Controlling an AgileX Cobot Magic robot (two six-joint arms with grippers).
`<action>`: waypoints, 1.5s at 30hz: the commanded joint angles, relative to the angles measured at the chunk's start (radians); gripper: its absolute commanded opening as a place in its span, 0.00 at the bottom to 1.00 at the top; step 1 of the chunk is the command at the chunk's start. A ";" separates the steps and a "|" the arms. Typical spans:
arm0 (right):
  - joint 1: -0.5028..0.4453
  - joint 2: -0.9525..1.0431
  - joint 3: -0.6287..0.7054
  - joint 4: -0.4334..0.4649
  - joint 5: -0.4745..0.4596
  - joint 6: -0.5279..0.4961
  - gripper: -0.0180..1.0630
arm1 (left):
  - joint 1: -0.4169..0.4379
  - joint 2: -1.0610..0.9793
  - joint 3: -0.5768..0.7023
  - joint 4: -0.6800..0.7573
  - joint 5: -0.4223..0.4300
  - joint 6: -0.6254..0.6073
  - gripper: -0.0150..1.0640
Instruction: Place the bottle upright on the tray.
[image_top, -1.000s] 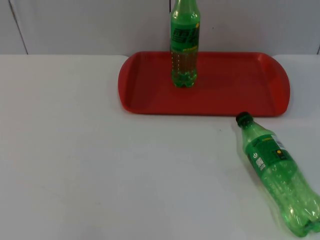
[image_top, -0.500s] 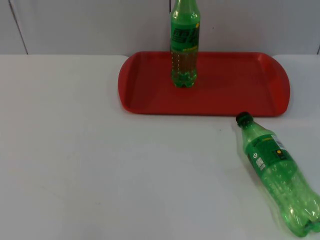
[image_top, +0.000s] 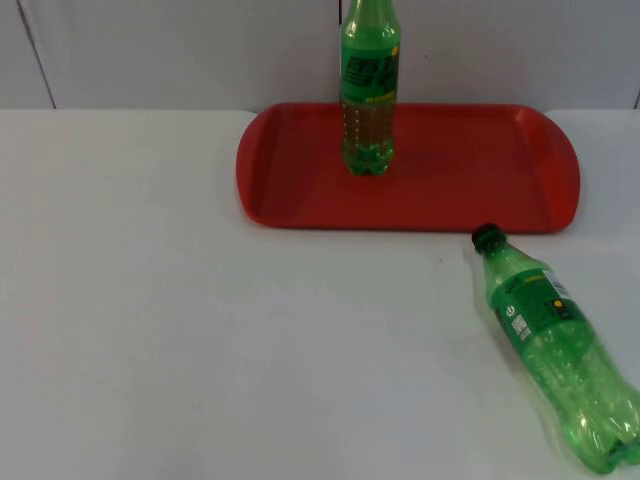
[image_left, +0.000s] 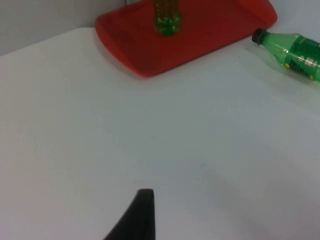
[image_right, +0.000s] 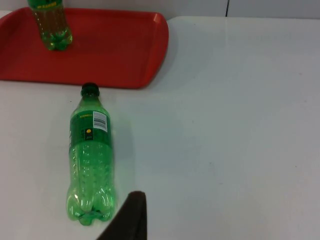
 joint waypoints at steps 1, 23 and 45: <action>-0.005 -0.004 0.007 0.003 -0.004 -0.003 0.99 | -0.006 -0.005 0.005 -0.013 -0.001 0.001 0.99; -0.005 -0.004 -0.005 0.003 -0.017 -0.003 0.99 | -0.006 -0.005 0.005 -0.013 -0.001 0.001 0.99; -0.005 0.592 -0.357 0.005 -0.064 -0.003 0.99 | -0.006 -0.005 0.005 -0.013 -0.001 0.001 0.99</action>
